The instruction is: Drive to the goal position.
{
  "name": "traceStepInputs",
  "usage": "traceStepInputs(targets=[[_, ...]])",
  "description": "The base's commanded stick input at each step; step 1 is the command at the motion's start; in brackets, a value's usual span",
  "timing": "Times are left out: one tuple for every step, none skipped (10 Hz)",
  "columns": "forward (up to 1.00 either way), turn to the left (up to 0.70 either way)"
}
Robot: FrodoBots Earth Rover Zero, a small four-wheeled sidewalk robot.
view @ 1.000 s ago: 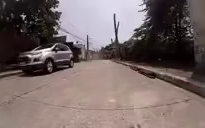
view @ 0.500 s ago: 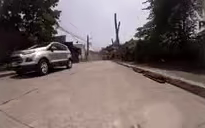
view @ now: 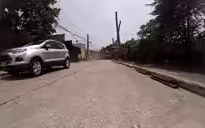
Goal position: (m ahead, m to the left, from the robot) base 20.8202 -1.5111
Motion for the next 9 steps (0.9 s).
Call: traceStepInputs(targets=[[1.0, 0.0], [1.0, 0.0], [1.0, 0.0], [1.0, 0.0], [1.0, 0.0], [1.0, 0.0], [1.0, 0.0], [1.0, 0.0], [1.0, 0.0]])
